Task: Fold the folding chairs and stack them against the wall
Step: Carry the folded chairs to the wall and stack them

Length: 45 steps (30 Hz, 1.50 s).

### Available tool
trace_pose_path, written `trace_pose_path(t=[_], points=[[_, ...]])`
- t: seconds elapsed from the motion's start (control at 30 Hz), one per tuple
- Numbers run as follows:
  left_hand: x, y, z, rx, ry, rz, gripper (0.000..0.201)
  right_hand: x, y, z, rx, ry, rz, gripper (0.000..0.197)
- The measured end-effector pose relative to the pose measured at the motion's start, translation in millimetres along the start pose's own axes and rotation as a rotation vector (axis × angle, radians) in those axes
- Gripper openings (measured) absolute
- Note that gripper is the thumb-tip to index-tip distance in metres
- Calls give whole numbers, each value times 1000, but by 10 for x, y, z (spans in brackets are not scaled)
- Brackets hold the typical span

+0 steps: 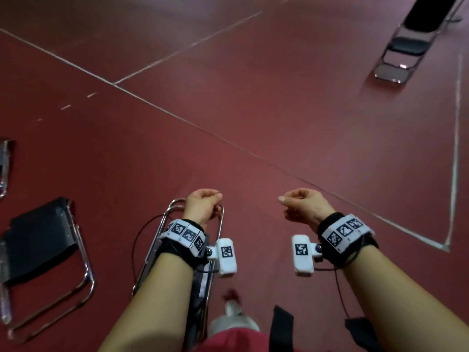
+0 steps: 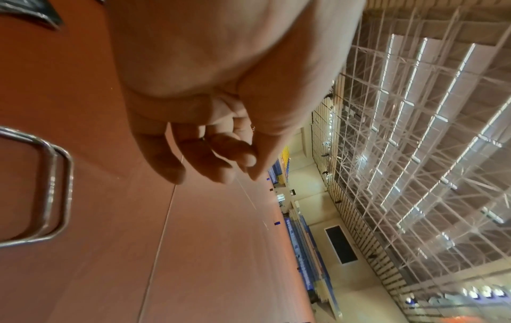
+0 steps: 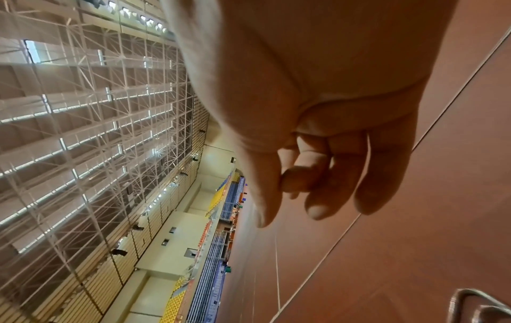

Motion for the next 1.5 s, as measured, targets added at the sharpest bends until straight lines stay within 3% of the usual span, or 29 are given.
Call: trace_pose_path(t=[0.13,0.33,0.53,0.7,0.97,1.27,1.5], points=[[-559,-592,-321,-25,30,-56,15,650,-630,-201,53,2,30,20],[-760,-1340,-627,-126,37,-22,9,1066,-1673,-476,160,84,29,20],[-885,-1938,-954,-346,113,41,8,1536,-2858,-934,379,199,58,21],[-1071,-2144,-1026,-548,233,106,8,2021,-3489,-1510,575,319,88,21],[-903,-2336,-526,-866,401,247,3,2104,-3679,-2913,886,443,12,17],[-1171,-3101,179,-979,485,257,9,2532,-3760,-4146,971,602,132,4],[-1095,-3039,532,-1121,568,316,10,2490,-3547,-4978,1115,731,141,2]])
Point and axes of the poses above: each hand's wrist, its own y-axis away from the middle knuckle, its own z-axis out of the back of the hand, x = y × z, the point moved 3 cm from there along -y, towards the middle knuckle, and after that the axes turned 10 degrees about -x, right-handed, at the moved point
